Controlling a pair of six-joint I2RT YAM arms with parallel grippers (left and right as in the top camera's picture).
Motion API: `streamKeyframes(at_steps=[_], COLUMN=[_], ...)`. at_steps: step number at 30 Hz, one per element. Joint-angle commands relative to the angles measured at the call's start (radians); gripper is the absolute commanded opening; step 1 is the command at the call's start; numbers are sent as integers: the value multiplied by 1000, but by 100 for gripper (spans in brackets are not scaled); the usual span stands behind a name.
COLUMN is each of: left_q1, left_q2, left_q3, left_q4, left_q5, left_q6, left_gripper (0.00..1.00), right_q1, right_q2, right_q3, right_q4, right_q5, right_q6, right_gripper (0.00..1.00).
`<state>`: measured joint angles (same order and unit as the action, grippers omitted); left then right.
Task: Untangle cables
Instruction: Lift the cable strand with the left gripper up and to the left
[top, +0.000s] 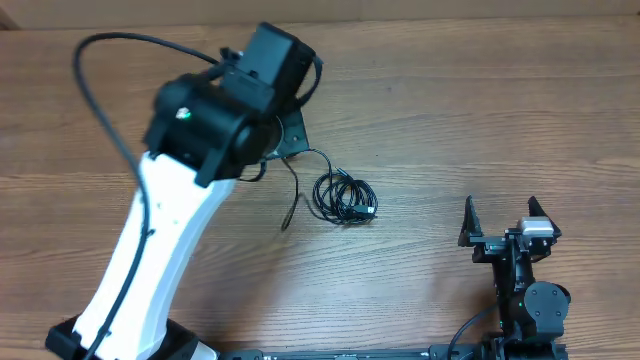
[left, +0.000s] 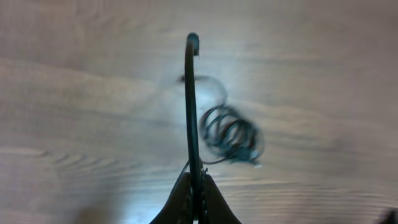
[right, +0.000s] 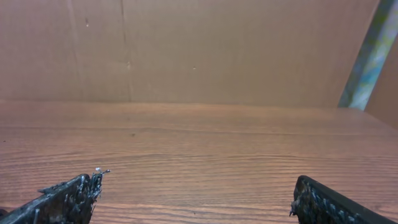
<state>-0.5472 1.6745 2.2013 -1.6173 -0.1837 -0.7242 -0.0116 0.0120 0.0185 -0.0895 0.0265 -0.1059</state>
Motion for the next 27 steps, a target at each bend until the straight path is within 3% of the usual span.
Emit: streamKeyframes(at_steps=[1, 15, 22, 27], left_q1=[6, 5, 13, 13], left_q2=[-29, -15, -22, -22], left_q3=[87, -105, 171, 410], left_q4=[-26, -30, 14, 24], left_q5=[0, 28, 26, -79], left_q6=[22, -3, 76, 74], left_gripper=[4, 4, 4, 5], right_q1=[5, 5, 5, 5], right_q2=[-9, -9, -9, -9], right_q3=[-10, -10, -10, -10], right_q4=[7, 7, 7, 7], right_q5=[6, 6, 6, 6], right_q6=[-4, -4, -4, -3], right_gripper=[100, 100, 100, 100])
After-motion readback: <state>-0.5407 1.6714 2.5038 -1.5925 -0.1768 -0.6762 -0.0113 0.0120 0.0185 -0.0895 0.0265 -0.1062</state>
